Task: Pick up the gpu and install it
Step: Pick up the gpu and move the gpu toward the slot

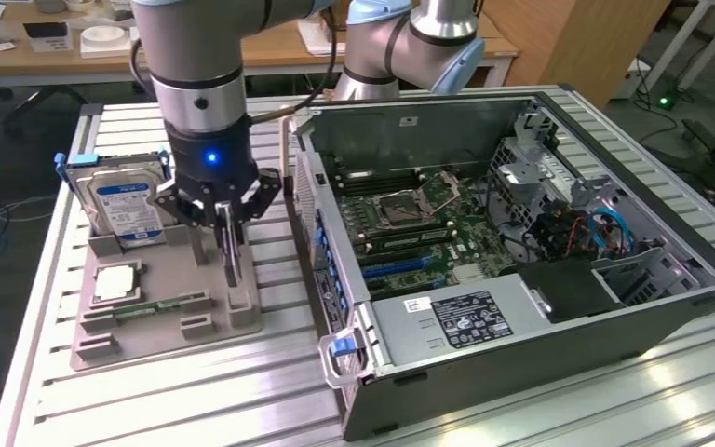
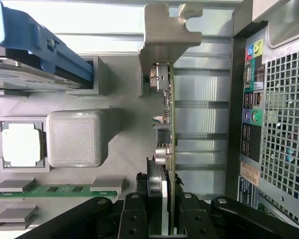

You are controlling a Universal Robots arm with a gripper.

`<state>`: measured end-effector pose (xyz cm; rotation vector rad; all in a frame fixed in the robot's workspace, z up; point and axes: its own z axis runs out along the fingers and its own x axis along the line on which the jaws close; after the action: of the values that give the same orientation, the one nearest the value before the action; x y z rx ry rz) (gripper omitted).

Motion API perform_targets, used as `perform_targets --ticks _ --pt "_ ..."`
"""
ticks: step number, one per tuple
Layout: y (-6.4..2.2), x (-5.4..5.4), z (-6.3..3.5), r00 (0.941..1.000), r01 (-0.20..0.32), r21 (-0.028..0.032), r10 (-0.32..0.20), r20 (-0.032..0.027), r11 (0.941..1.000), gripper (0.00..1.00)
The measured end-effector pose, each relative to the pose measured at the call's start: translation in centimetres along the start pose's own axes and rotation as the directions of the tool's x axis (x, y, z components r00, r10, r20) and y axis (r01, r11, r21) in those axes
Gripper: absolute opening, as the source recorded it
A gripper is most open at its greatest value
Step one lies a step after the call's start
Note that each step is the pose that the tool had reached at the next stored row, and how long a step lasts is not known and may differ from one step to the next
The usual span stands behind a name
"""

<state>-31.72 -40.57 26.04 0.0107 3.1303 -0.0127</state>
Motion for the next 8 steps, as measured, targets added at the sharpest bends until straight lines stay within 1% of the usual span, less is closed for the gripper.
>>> perform_targets --ticks 4,8 --pt "0.00 -0.02 -0.29 1.0000 0.000 0.0018 0.000 0.0000 1.0000 0.28" --pt "-0.01 -0.02 -0.80 1.0000 0.000 0.0028 0.000 0.0000 1.0000 0.28"
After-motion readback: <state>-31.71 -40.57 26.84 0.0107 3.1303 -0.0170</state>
